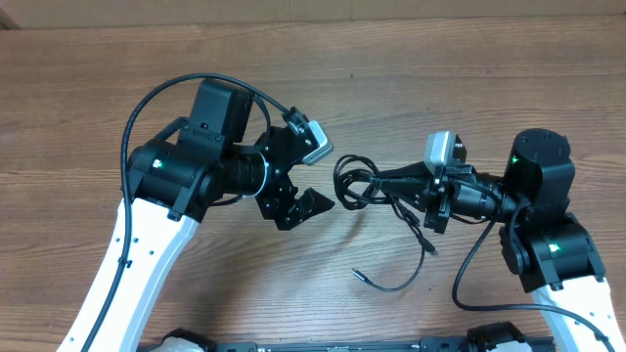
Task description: Untangle cables
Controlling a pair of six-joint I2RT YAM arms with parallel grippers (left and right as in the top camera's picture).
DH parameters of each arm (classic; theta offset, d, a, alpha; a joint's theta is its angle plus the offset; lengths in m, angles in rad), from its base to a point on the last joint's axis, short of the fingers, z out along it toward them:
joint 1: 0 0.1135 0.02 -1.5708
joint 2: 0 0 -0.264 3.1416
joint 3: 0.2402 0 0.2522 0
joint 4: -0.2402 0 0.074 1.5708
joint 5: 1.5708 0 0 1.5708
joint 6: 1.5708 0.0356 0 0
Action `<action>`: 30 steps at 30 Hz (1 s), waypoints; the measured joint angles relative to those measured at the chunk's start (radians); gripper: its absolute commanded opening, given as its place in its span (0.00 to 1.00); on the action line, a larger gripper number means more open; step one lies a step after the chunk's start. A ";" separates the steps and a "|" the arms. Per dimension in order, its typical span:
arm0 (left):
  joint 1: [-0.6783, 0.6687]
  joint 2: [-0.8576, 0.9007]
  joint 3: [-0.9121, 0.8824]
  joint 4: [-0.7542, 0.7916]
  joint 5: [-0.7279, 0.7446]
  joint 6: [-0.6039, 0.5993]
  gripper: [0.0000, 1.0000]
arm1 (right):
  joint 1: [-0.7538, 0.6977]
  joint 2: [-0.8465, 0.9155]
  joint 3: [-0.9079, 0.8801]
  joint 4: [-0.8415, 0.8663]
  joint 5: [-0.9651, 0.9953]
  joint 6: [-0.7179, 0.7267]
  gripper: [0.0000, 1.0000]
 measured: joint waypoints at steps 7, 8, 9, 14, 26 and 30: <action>0.000 0.048 0.001 0.035 0.056 0.000 0.87 | 0.000 0.000 0.000 0.010 0.000 0.003 0.04; 0.000 0.055 0.001 0.037 0.062 0.000 0.88 | 0.000 0.000 0.000 0.010 0.000 0.003 0.04; 0.000 0.062 0.001 0.037 0.068 0.000 0.91 | 0.000 0.000 0.000 0.010 0.000 0.003 0.04; 0.000 0.089 0.001 0.037 0.070 0.000 1.00 | 0.000 0.000 0.000 -0.029 0.007 0.010 0.15; 0.000 0.102 0.001 -0.034 -0.130 -0.099 1.00 | 0.000 0.110 0.006 -0.248 0.198 0.262 0.91; 0.000 0.148 0.003 -0.105 -0.159 -0.113 1.00 | 0.000 0.171 0.006 -0.295 0.220 0.298 0.98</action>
